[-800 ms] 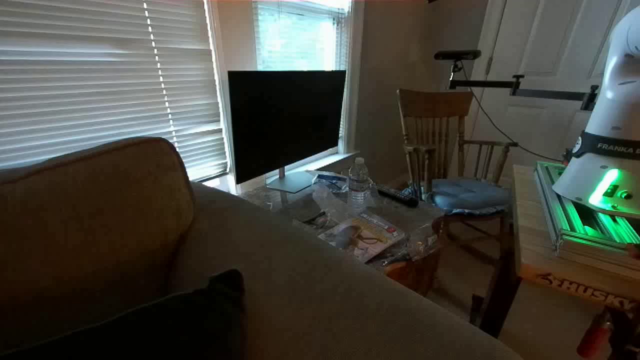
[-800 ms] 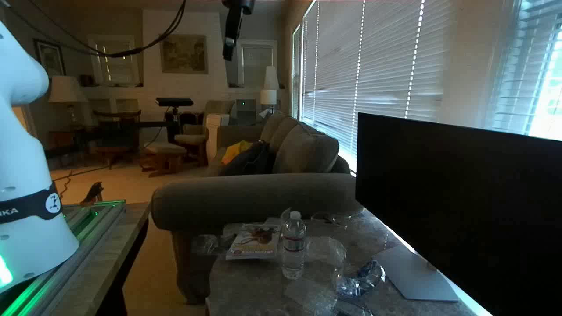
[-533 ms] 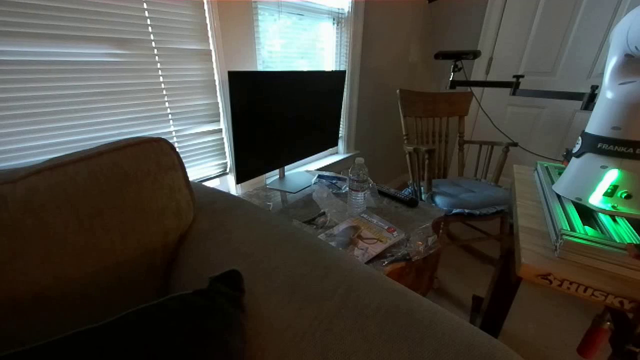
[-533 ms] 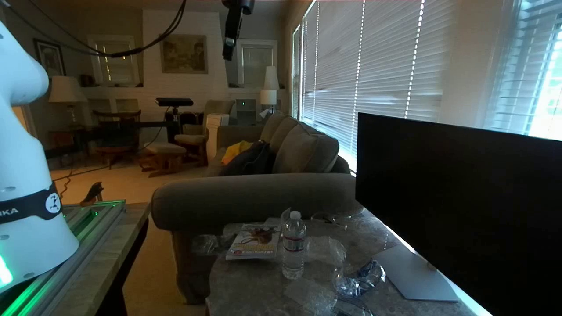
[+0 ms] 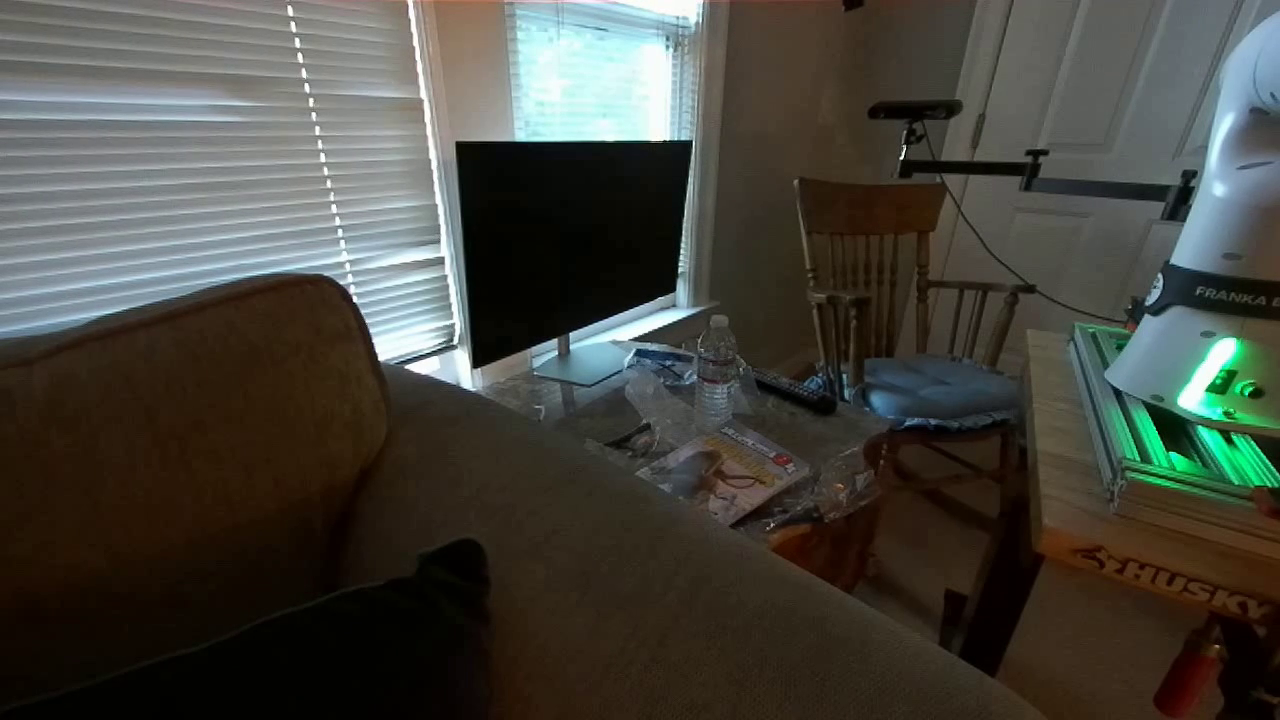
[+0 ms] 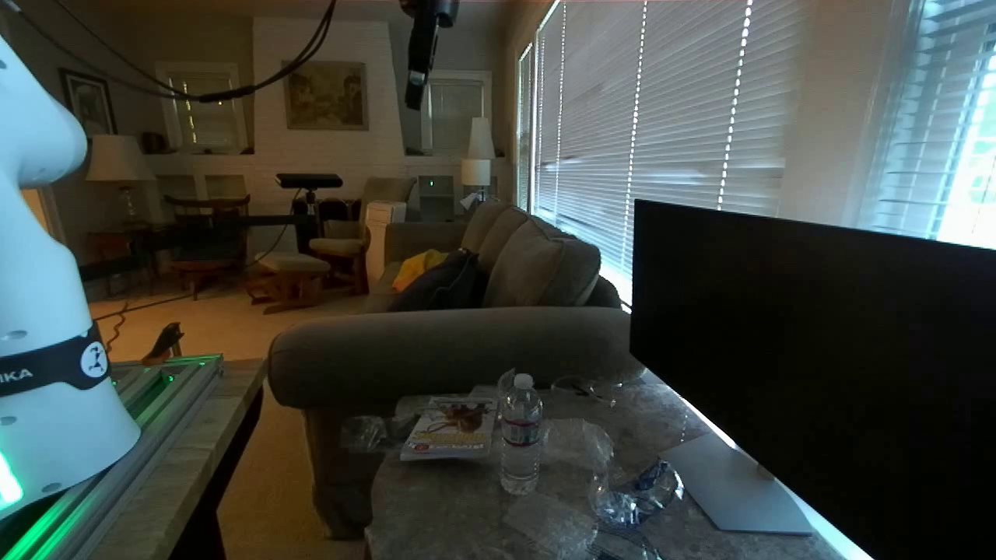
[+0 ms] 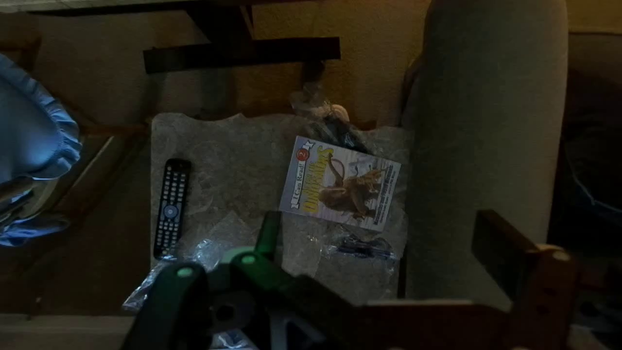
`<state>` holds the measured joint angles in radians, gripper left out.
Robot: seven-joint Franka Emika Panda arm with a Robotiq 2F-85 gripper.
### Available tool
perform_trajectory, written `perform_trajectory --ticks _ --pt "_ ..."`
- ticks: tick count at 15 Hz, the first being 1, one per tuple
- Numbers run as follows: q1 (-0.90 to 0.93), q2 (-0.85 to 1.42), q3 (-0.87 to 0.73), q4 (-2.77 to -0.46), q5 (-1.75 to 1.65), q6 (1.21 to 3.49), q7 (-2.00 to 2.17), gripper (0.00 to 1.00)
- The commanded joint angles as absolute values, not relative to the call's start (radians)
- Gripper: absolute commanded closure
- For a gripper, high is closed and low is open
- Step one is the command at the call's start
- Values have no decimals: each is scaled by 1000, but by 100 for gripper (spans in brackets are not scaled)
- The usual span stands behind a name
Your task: Put the black remote control on the right armrest of the sofa.
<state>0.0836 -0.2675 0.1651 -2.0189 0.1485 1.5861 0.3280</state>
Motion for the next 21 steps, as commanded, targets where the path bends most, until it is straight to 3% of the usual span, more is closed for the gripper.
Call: perform_trajectory --ticks 1,11,21 --pt "55 -228 137 -2069 142 1736 346 0" --pt "-37 -115 6 -2194 -81 1980 224 0" --pt "-53 131 -57 -2194 -56 2180 232 0"
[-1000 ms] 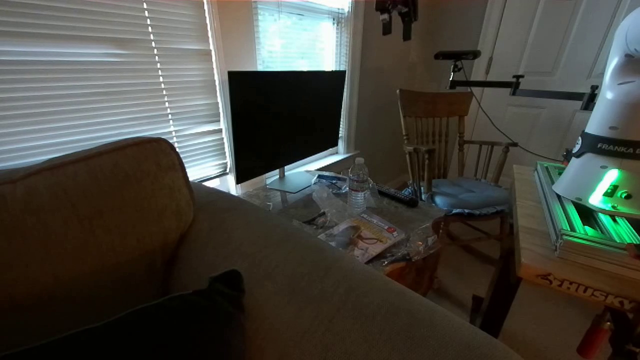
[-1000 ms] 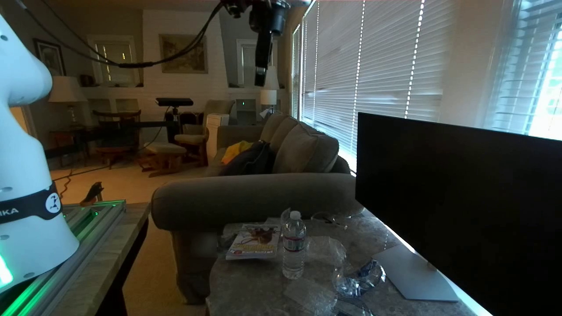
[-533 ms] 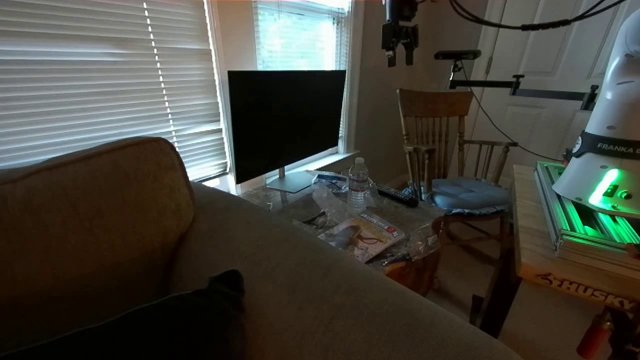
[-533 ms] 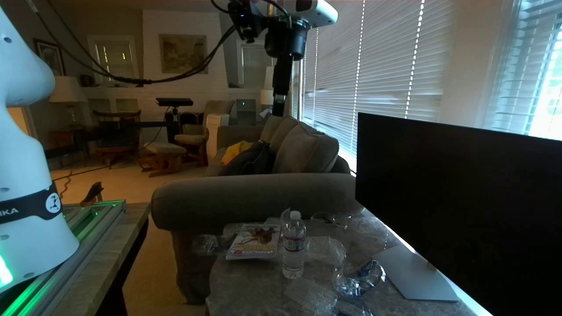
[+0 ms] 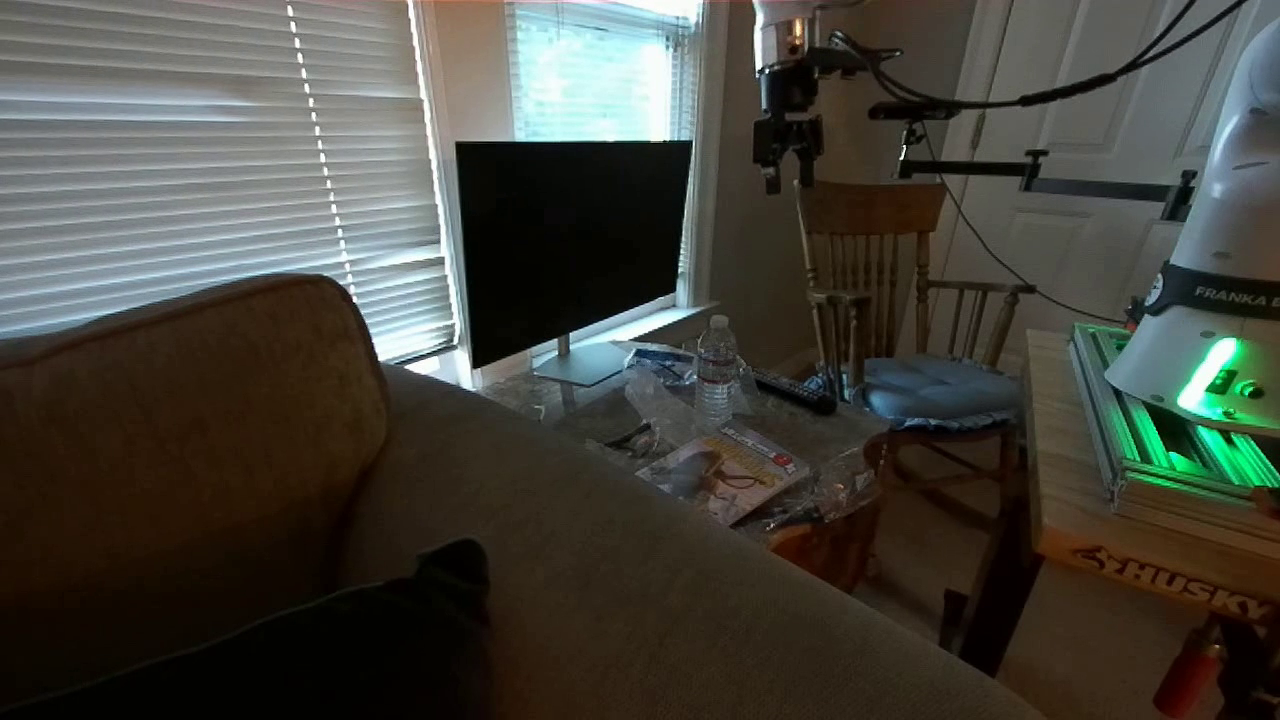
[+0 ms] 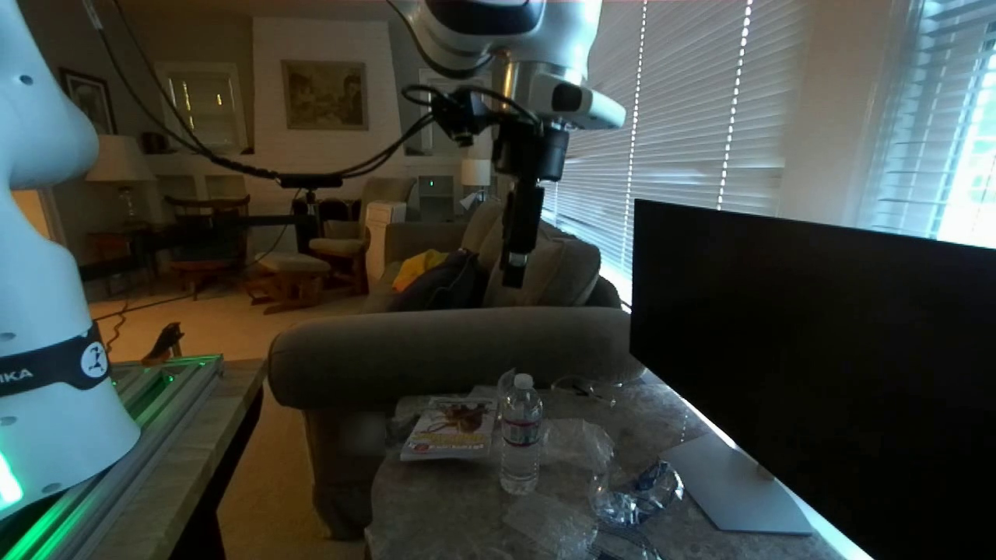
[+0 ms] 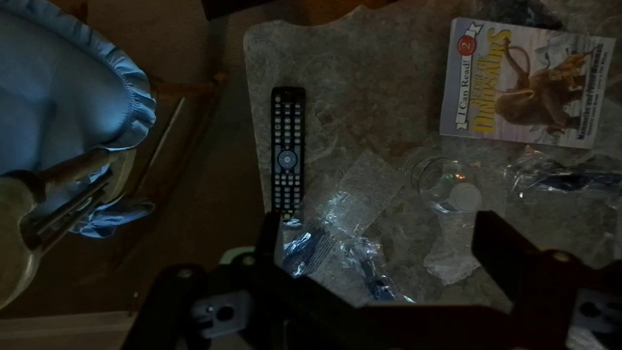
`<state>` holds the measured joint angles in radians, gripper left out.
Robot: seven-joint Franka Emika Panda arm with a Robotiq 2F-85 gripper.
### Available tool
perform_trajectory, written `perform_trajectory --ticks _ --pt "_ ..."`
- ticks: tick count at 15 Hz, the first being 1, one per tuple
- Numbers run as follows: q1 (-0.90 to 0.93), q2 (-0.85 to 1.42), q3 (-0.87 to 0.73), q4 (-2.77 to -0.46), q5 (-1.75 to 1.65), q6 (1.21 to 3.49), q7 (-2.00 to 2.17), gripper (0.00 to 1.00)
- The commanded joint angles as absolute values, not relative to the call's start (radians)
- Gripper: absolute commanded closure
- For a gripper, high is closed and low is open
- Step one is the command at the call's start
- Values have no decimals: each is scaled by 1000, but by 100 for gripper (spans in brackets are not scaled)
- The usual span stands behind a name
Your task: Put the black remote control on the right armrest of the sofa.
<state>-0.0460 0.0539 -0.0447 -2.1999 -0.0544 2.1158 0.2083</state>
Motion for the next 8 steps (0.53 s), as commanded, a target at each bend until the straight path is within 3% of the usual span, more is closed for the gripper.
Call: perform_trajectory --ticks 1,8 --pt "-54 163 -63 -2189 -39 2203 238 0" --pt "-76 401 -76 -2149 107 2435 241 0"
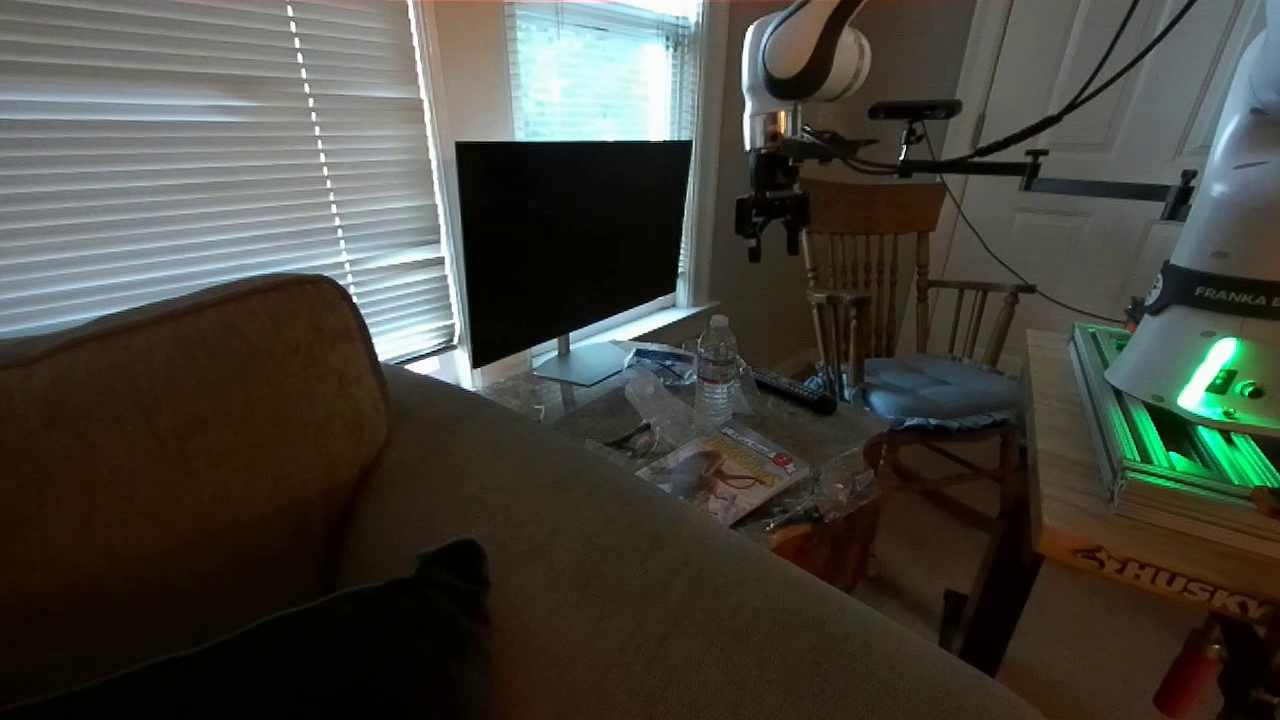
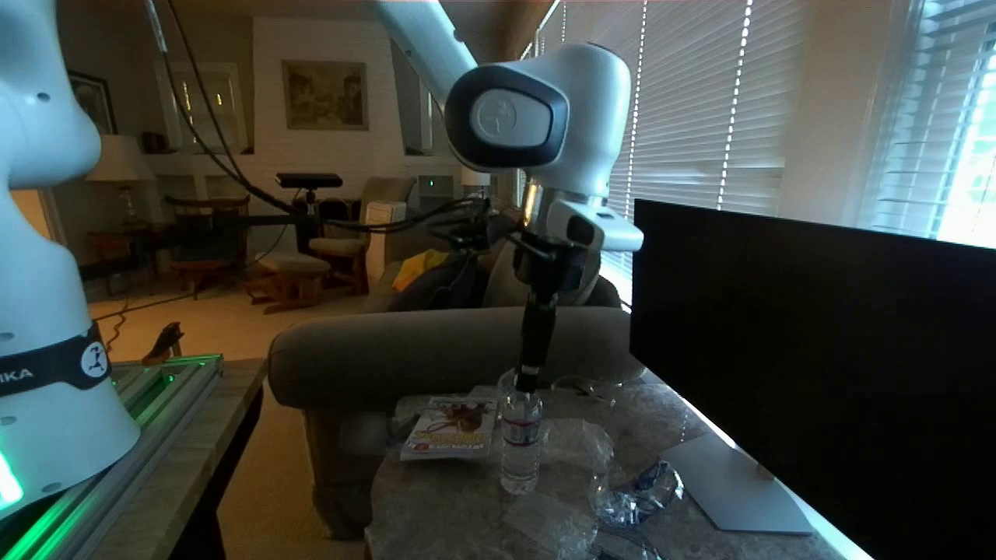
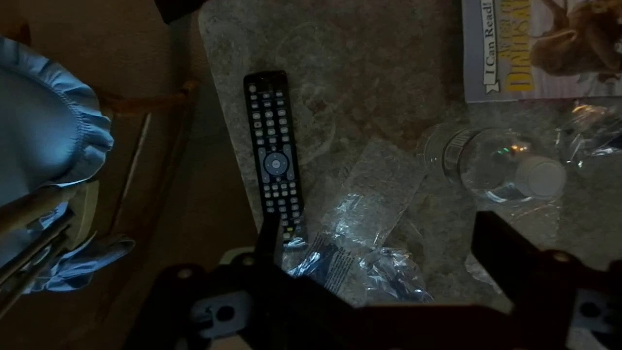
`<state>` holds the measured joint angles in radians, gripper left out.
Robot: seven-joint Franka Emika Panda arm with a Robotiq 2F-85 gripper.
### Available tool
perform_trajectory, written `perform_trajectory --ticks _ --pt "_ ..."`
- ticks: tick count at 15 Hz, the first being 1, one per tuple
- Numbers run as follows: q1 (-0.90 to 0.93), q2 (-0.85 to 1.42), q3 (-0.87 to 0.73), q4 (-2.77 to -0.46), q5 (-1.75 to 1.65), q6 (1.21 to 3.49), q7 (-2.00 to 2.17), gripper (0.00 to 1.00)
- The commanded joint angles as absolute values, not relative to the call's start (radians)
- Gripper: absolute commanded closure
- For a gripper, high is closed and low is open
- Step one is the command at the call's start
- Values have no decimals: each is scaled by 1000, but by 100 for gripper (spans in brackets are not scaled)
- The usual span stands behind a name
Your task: Put the black remote control on the right armrest of the sofa.
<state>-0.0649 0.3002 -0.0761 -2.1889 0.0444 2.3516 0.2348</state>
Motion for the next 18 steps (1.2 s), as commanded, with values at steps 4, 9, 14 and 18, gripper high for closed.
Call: perform_trajectory --ticks 4,9,14,18 --pt "-98 528 -66 -2118 178 2590 222 0" --pt "-85 552 -87 -2130 149 2628 228 0" --pt "-83 542 -87 -2130 149 2627 229 0" --pt "-91 590 -88 -2140 131 2789 180 0"
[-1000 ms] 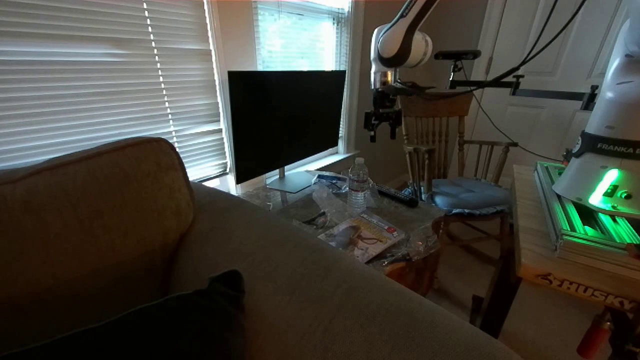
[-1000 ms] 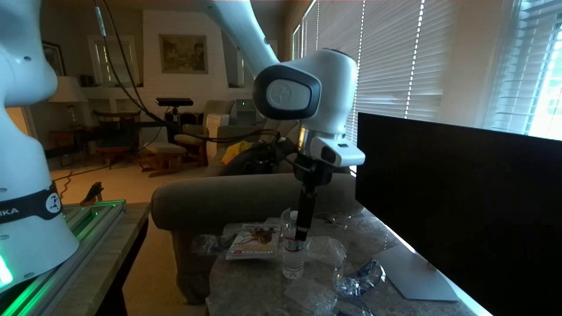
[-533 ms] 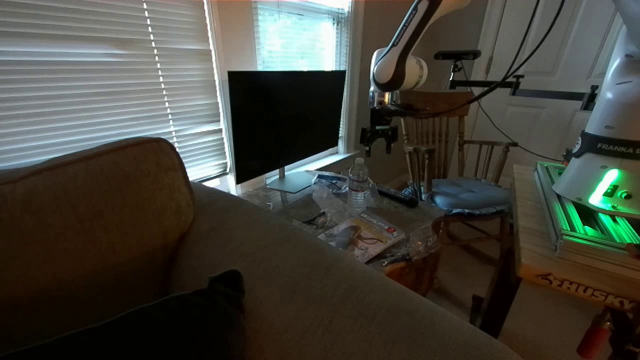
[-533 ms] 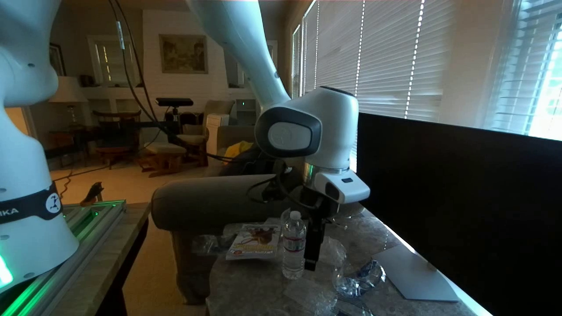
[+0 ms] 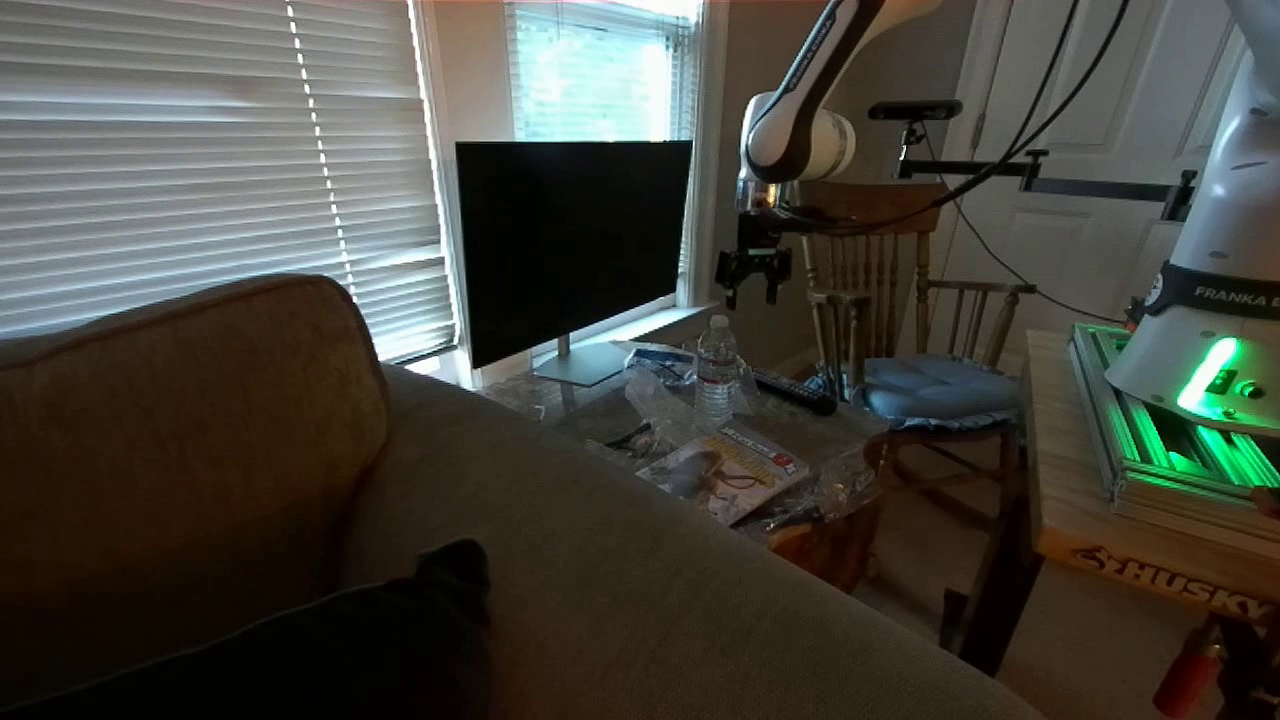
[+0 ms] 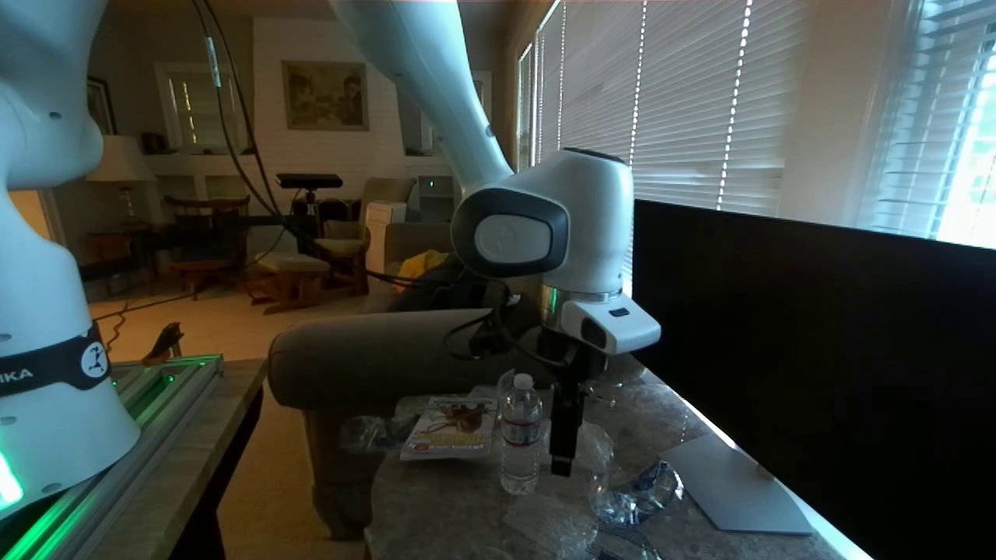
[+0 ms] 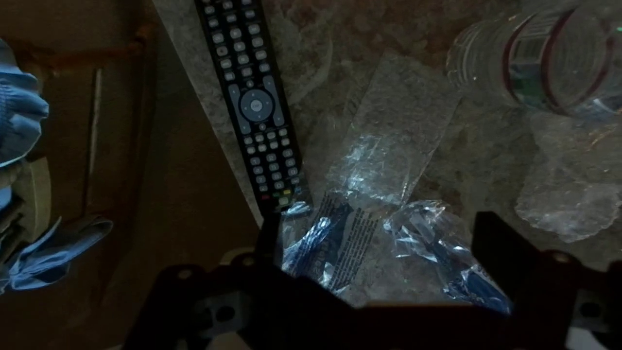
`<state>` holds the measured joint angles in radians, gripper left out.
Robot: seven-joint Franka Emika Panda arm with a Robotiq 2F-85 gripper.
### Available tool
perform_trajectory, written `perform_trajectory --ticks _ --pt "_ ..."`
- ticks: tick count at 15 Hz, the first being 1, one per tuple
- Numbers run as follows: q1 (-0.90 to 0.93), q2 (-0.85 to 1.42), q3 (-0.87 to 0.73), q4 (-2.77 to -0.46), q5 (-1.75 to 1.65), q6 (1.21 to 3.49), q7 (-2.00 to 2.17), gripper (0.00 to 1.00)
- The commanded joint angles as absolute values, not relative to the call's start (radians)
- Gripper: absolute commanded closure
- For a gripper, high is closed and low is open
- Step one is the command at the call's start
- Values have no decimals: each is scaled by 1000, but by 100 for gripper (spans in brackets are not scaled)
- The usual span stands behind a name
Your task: Put the black remote control on the right armrest of the sofa.
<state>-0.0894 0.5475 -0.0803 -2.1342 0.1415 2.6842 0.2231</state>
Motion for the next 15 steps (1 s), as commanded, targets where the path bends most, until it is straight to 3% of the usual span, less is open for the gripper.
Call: perform_trajectory --ticks 1,9,15 --pt "-92 608 -96 -2140 123 2814 172 0" --pt "-94 730 -174 -2161 27 2874 73 0" --pt "-161 785 -107 -2172 24 2949 -40 0"
